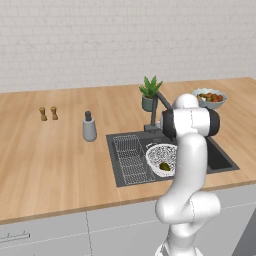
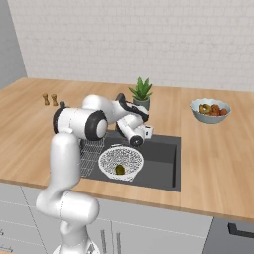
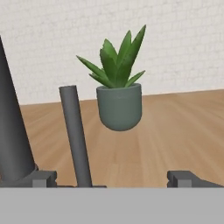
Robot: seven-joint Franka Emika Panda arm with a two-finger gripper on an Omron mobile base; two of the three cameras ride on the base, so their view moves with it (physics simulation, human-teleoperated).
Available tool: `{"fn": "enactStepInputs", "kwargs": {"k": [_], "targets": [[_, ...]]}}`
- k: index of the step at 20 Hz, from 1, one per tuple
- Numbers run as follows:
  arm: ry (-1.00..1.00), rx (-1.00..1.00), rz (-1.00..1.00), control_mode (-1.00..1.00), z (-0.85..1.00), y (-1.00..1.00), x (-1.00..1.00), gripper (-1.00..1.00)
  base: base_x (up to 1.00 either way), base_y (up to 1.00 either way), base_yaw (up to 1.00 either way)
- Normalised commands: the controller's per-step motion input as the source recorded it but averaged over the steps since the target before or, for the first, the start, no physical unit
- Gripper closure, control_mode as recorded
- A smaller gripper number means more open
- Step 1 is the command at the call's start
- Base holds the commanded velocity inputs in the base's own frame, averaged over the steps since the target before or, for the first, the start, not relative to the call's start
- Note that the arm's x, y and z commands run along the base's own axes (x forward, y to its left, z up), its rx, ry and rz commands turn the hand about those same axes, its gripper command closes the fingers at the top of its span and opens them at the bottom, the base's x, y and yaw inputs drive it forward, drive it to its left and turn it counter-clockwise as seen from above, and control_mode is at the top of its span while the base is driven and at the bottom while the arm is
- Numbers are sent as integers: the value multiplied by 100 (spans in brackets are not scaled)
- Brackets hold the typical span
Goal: Put the colander in the sink, put the kiwi in the colander, and turn on the sink faucet and pour water over the colander.
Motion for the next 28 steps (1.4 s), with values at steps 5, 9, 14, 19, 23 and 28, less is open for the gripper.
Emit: {"fn": "enactStepInputs", "kwargs": {"k": [5,9,14,19,23,28], "targets": [[0,0,0,-100,0,0,5,-100,0,0,0],[0,0,0,-100,0,0,5,-100,0,0,0],[0,0,0,-100,0,0,14,-100,0,0,0],[0,0,0,-100,0,0,21,-100,0,0,0],[0,0,0,-100,0,0,23,-100,0,0,0],[0,0,0,-100,0,0,21,-100,0,0,0]]}}
